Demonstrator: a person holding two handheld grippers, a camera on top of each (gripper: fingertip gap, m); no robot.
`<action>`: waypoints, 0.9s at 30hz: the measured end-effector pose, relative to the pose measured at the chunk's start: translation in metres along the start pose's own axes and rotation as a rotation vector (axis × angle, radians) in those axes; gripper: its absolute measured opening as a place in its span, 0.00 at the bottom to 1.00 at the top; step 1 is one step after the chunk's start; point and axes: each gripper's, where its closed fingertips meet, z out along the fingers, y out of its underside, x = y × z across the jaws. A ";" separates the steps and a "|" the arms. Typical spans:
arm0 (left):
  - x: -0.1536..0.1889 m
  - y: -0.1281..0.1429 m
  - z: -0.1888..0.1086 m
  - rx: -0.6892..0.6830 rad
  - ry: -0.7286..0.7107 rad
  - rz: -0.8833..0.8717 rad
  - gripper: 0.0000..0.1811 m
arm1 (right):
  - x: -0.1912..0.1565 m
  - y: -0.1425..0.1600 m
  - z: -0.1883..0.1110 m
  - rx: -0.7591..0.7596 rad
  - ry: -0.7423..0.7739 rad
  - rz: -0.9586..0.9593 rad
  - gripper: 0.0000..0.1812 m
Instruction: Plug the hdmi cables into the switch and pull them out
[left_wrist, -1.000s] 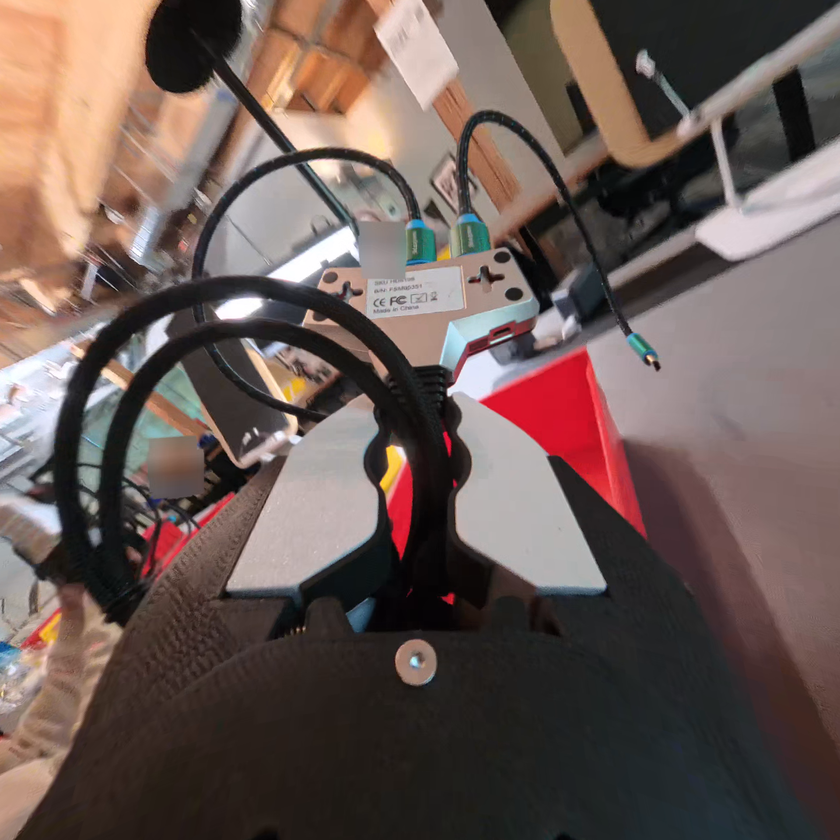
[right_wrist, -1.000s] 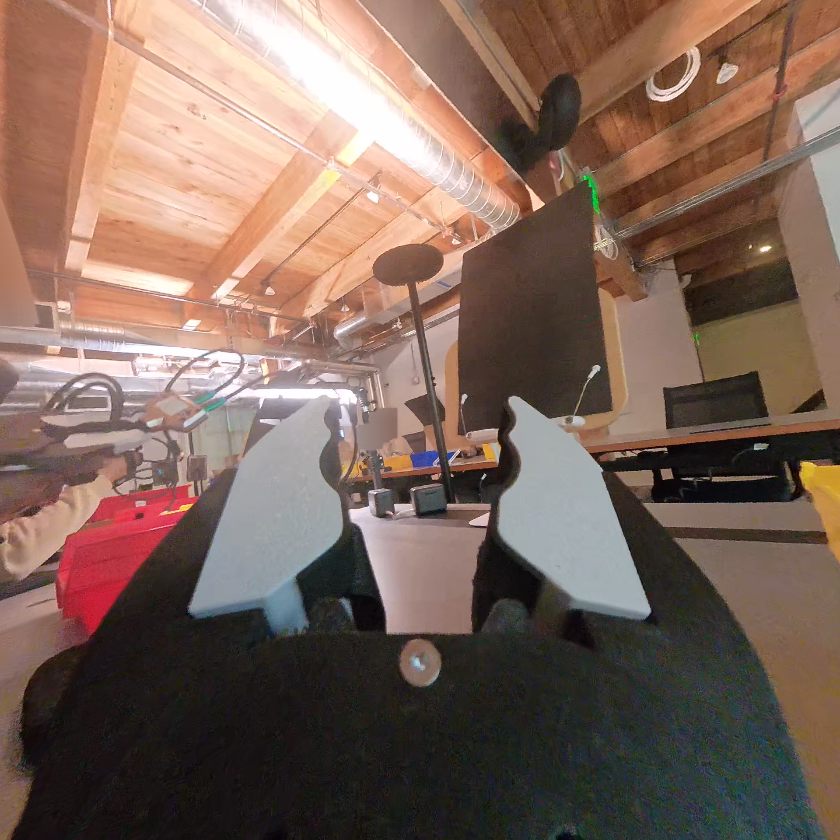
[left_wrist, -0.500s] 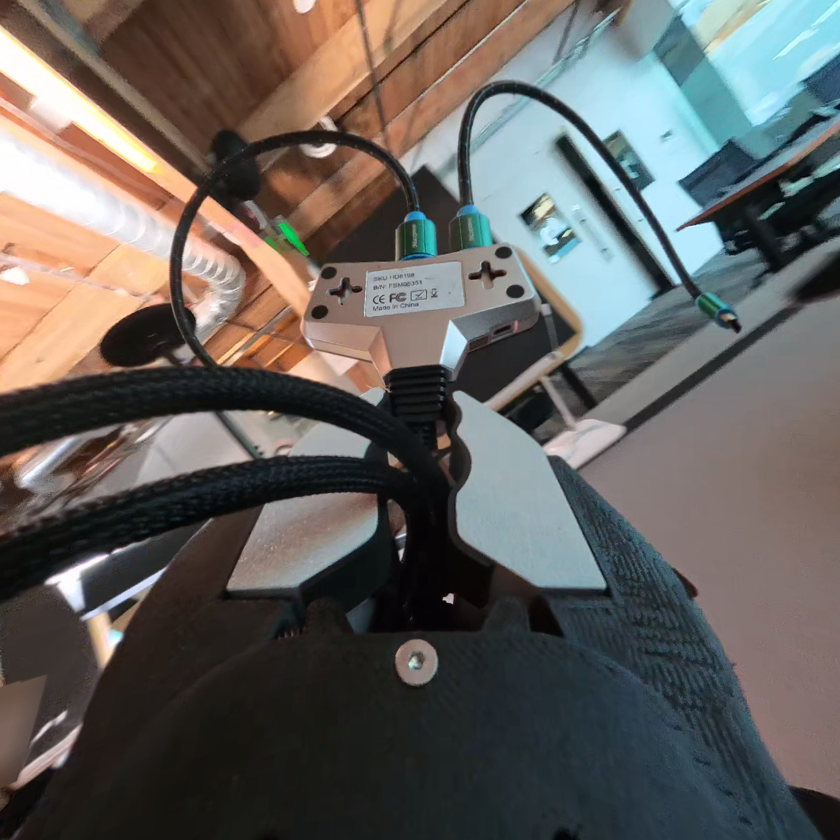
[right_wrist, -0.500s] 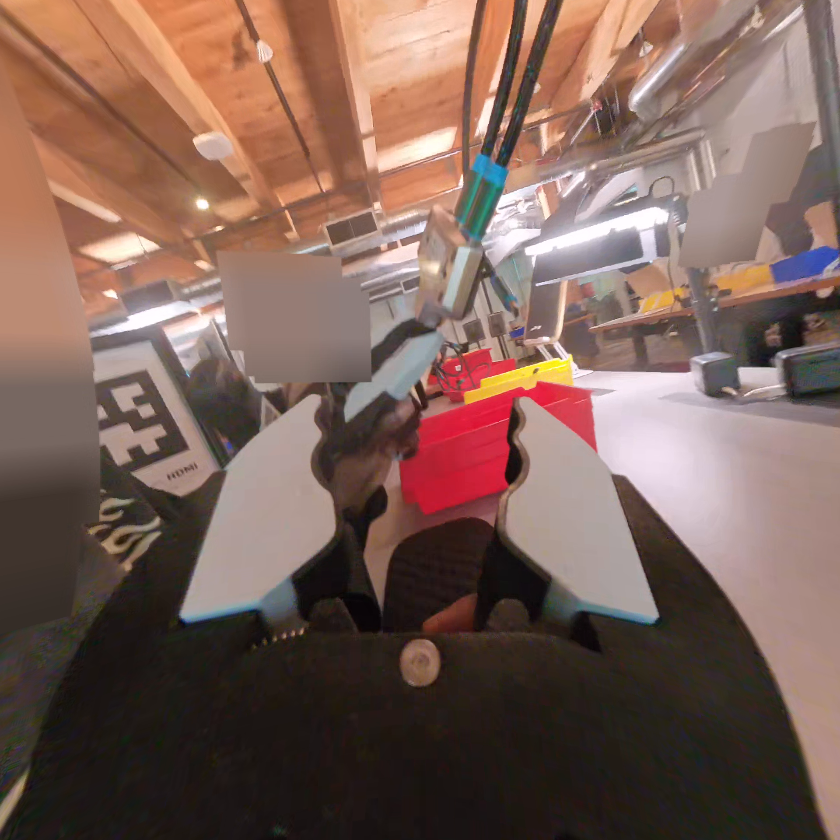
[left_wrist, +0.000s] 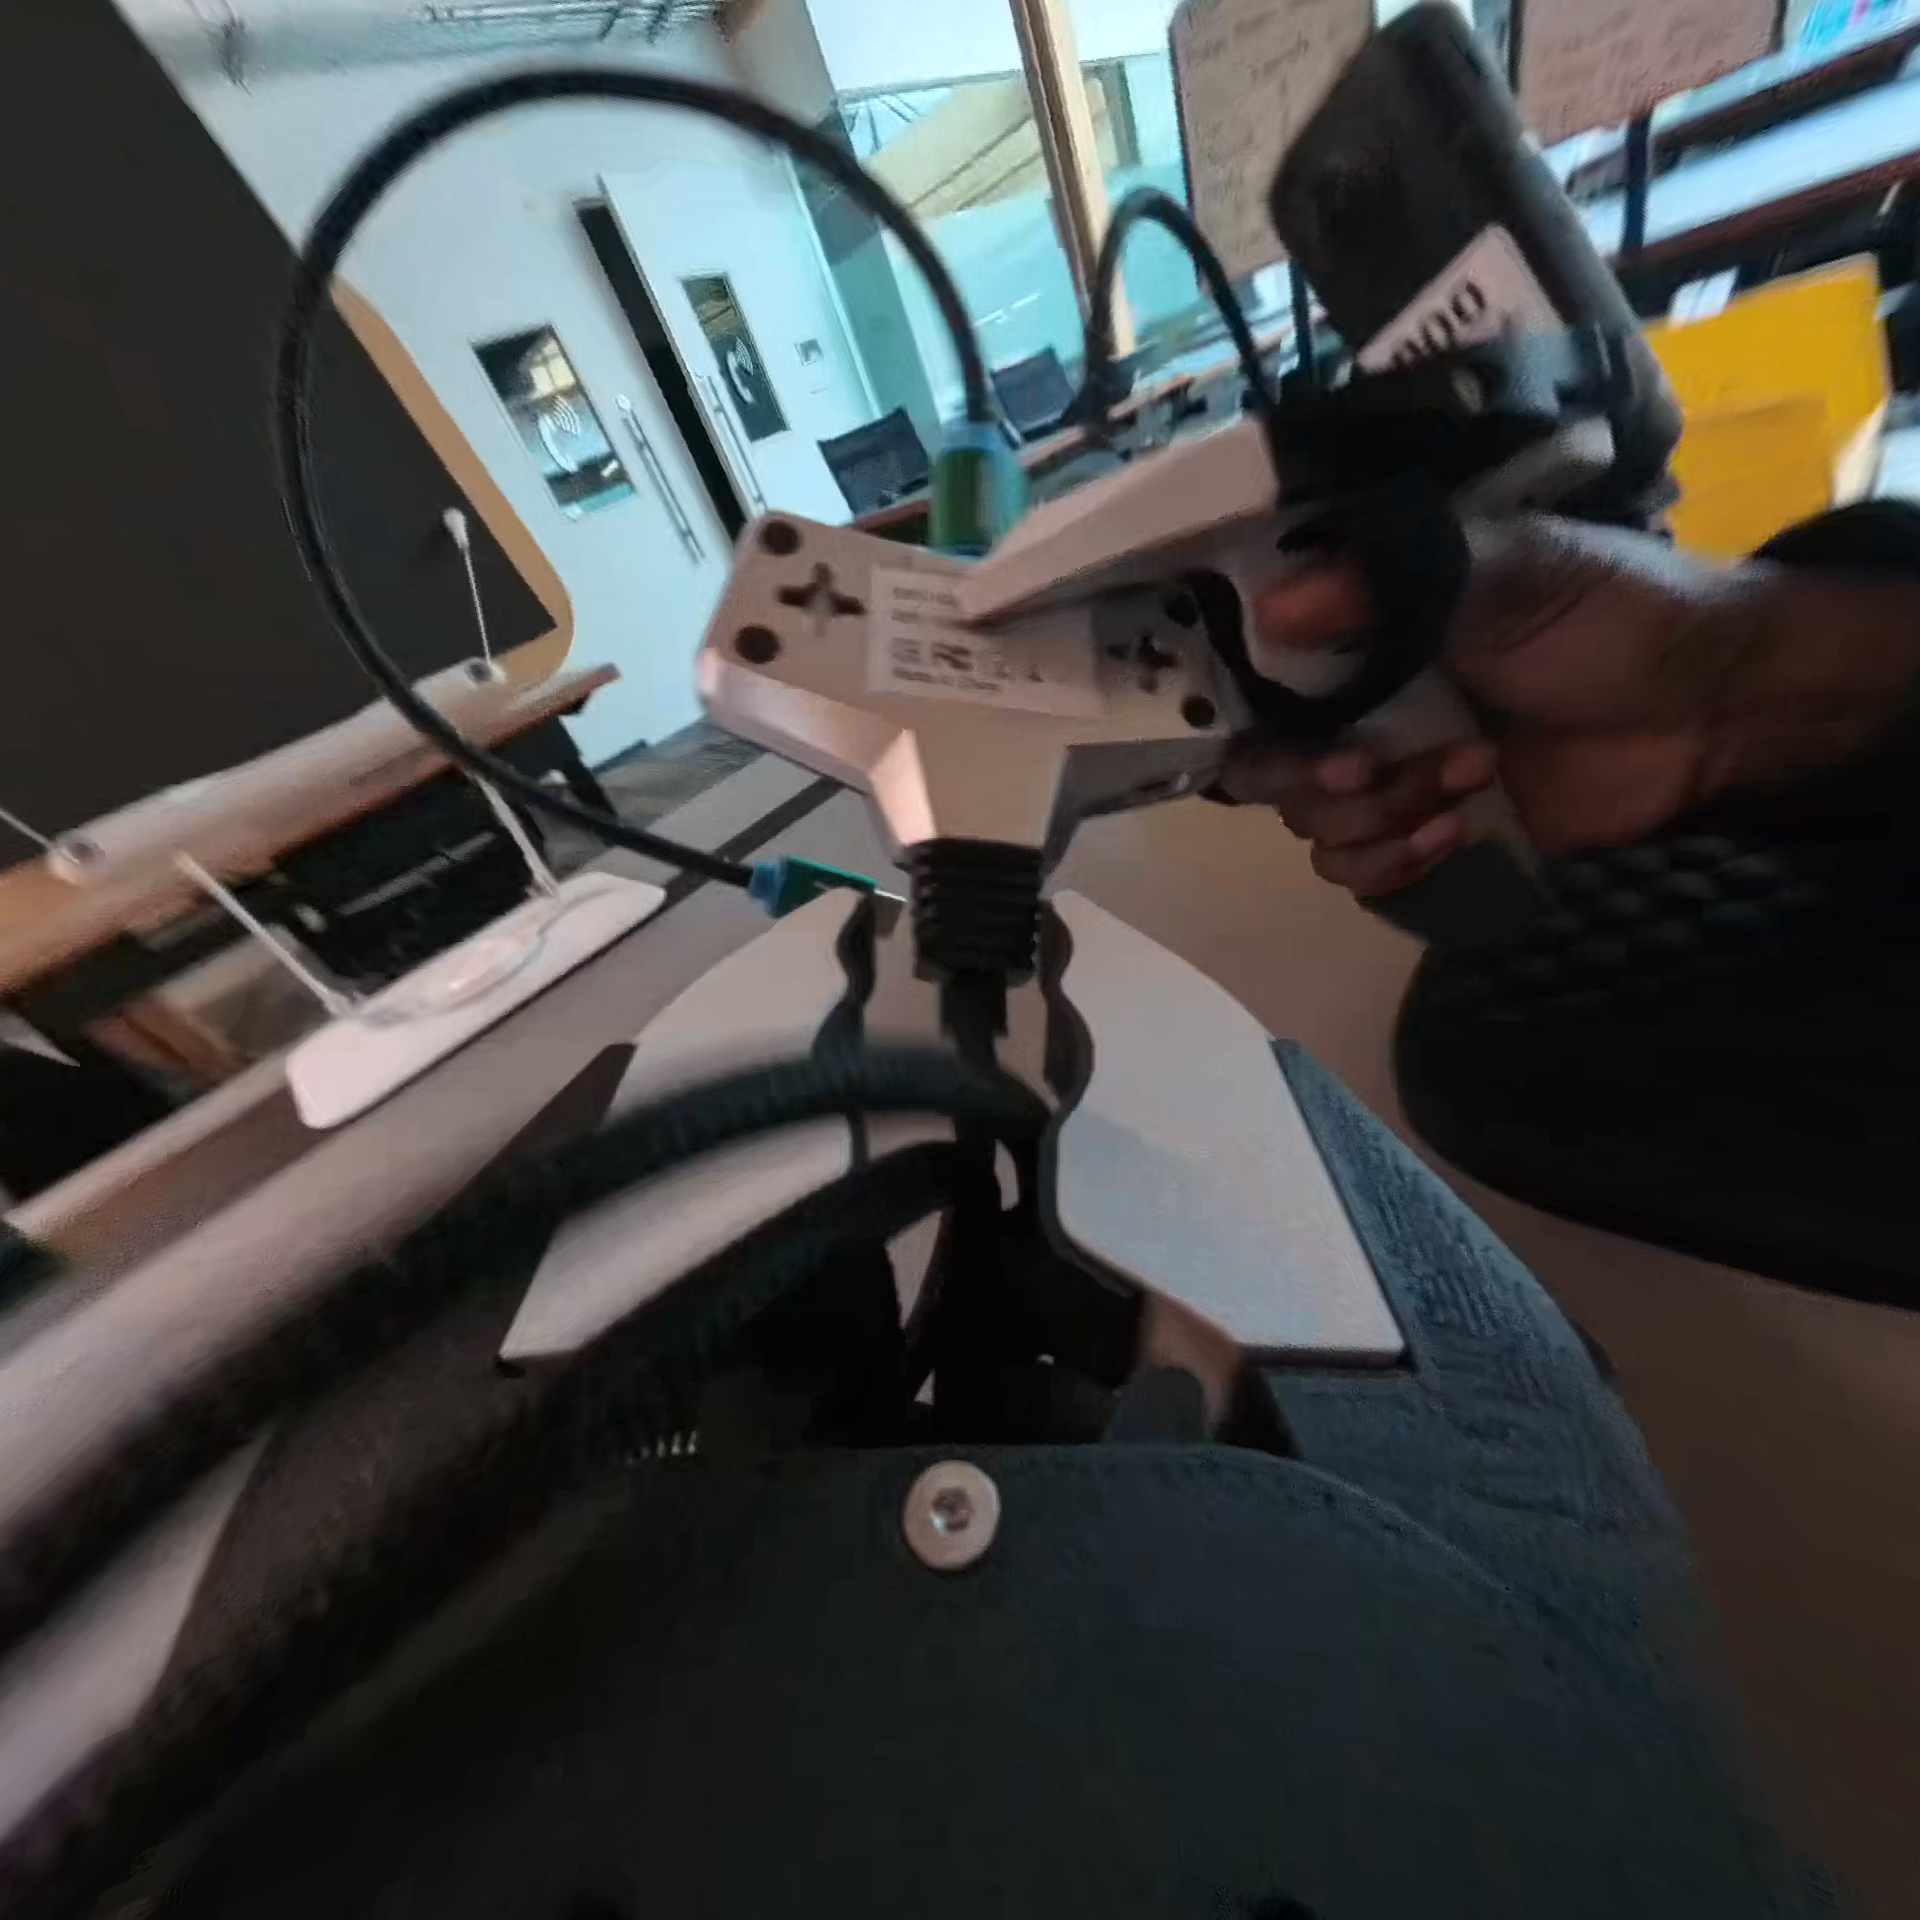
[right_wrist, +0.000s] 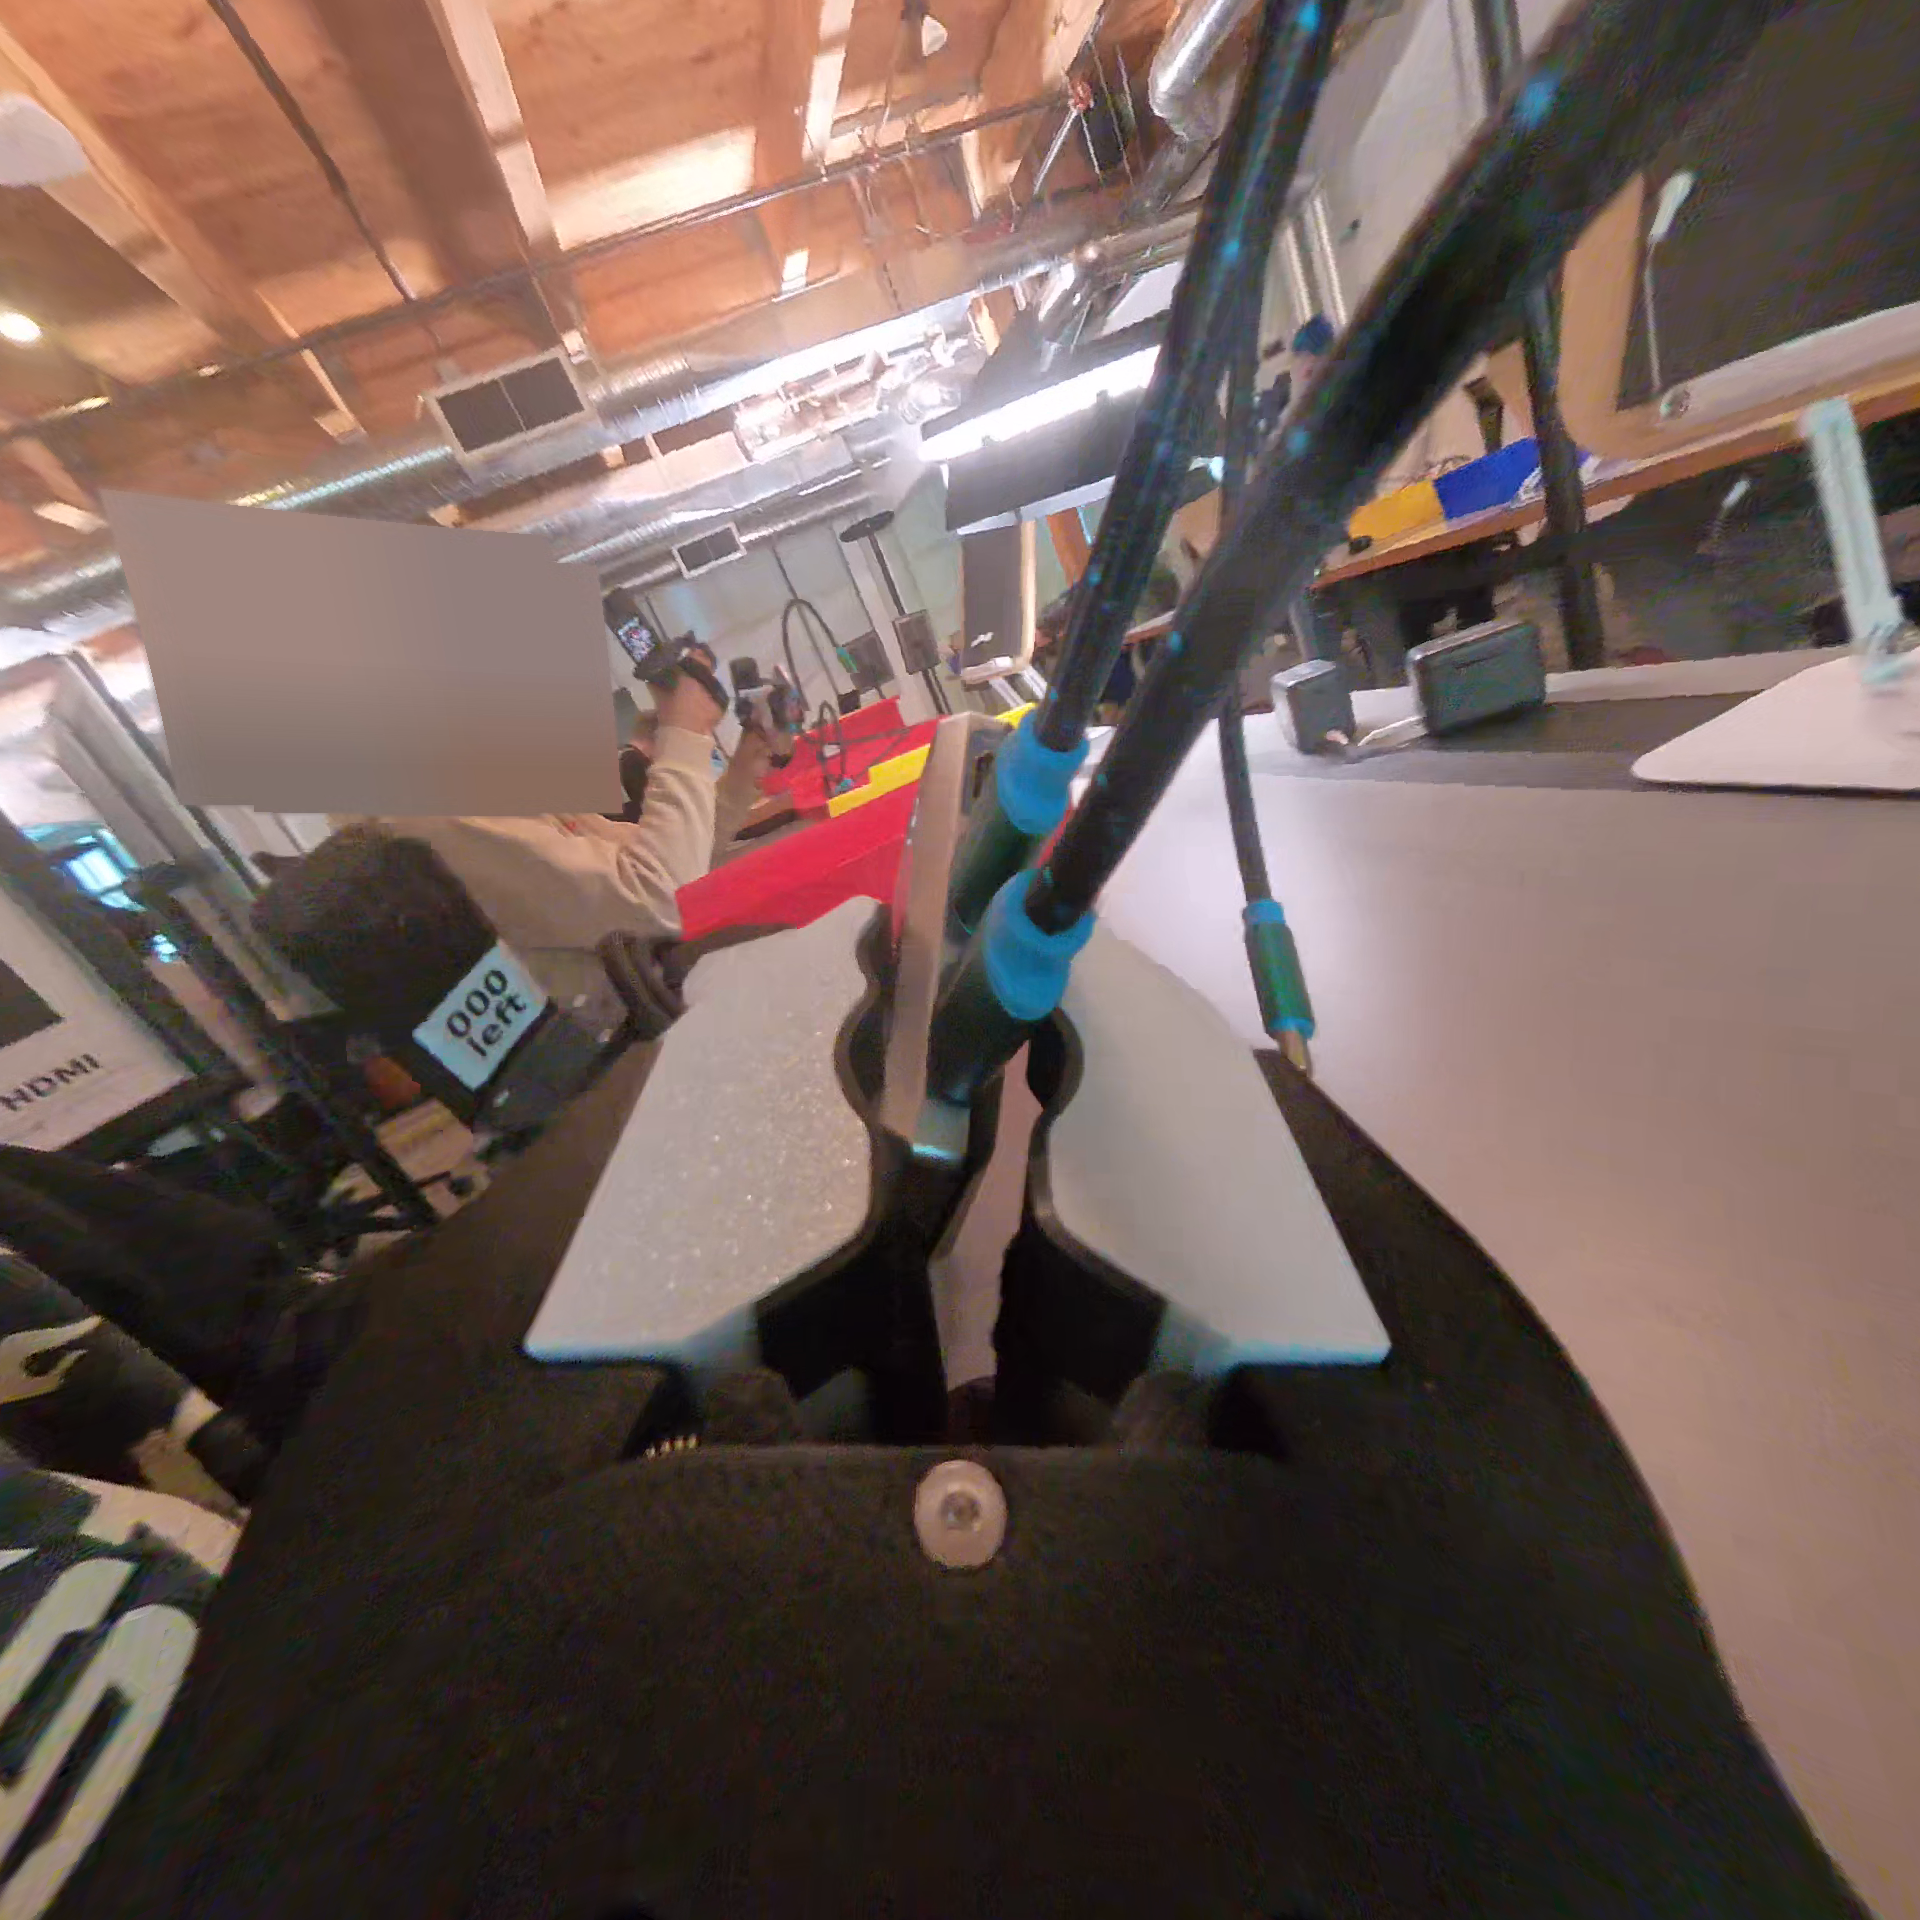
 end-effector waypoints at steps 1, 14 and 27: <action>-0.007 -0.004 -0.003 0.033 -0.003 -0.076 0.21 | 0.001 -0.001 -0.001 0.014 0.016 -0.029 0.13; -0.009 -0.009 -0.047 0.019 0.540 -0.755 0.26 | 0.030 -0.018 -0.018 0.202 0.121 0.148 0.12; -0.098 0.095 -0.179 -1.050 -0.143 -0.211 0.18 | 0.041 -0.037 -0.035 0.340 0.202 0.119 0.12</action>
